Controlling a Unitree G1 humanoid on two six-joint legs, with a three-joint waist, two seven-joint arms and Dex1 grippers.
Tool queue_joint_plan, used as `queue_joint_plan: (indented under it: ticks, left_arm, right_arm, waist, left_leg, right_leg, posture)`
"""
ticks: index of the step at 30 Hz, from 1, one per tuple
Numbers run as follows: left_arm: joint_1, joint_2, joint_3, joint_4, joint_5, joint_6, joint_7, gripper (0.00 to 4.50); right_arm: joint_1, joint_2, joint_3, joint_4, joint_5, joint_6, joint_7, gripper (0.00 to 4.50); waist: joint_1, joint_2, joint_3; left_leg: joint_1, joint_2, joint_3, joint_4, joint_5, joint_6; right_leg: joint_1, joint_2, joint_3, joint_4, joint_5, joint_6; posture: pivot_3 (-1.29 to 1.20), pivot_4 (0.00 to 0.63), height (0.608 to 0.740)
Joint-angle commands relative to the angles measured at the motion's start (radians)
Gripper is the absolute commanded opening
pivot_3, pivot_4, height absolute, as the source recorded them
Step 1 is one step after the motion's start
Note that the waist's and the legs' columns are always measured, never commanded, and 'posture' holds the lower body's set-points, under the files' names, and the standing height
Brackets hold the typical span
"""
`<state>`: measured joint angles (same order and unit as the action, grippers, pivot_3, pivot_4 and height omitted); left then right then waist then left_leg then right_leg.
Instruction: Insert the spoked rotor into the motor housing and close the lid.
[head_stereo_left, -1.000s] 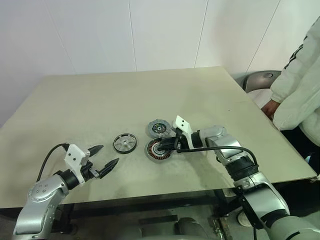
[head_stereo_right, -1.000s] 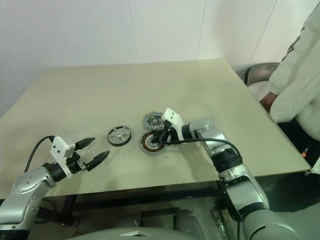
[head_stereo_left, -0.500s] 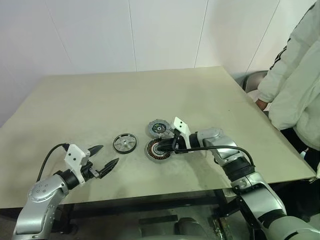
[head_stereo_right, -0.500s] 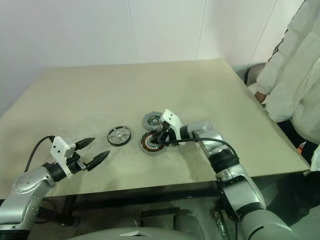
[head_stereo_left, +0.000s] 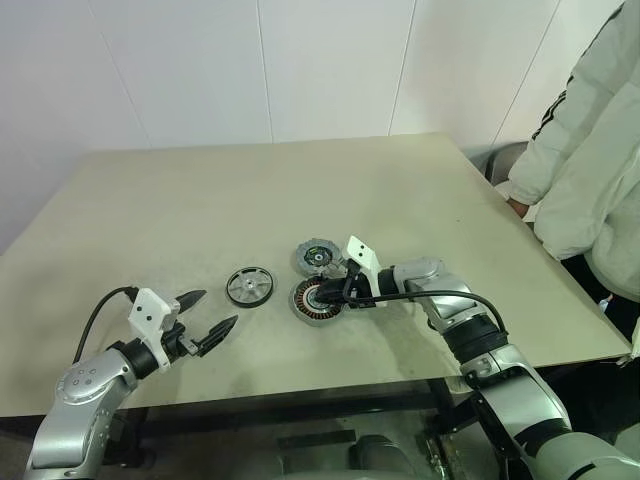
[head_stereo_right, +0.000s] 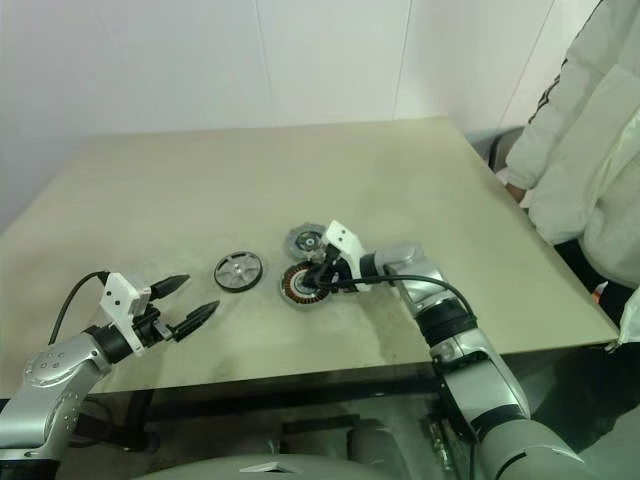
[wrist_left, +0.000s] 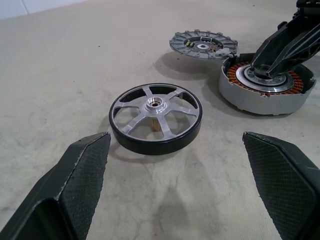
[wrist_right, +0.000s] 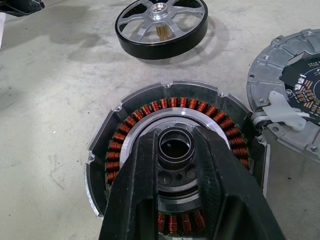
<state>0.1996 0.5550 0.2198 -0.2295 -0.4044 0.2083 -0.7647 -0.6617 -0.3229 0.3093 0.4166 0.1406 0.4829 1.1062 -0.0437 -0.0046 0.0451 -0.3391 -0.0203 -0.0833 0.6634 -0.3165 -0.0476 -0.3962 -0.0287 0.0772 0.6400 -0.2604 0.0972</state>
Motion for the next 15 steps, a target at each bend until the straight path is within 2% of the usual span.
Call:
queue_joint_plan:
  ticks: [1, 15]
  left_arm:
    - [-0.013, 0.007, 0.015, -0.011, -0.002, -0.021, -0.002, 4.50]
    - [-0.017, 0.002, 0.011, -0.010, -0.001, -0.021, 0.001, 4.50]
  right_arm:
    - [-0.009, 0.008, -0.008, -0.010, 0.006, -0.012, 0.004, 0.65]
    - [-0.005, 0.006, -0.013, -0.046, 0.027, 0.024, 0.025, 0.65]
  waist:
    - [0.000, 0.000, 0.000]
    - [0.000, 0.000, 0.000]
  left_leg:
    - [0.000, 0.000, 0.000, 0.000, 0.000, 0.000]
    - [0.000, 0.000, 0.000, 0.000, 0.000, 0.000]
  right_leg:
    - [0.000, 0.000, 0.000, 0.000, 0.000, 0.000]
    - [0.000, 0.000, 0.000, 0.000, 0.000, 0.000]
  posture:
    - [0.00, 0.000, 0.740]
    - [0.00, 0.000, 0.740]
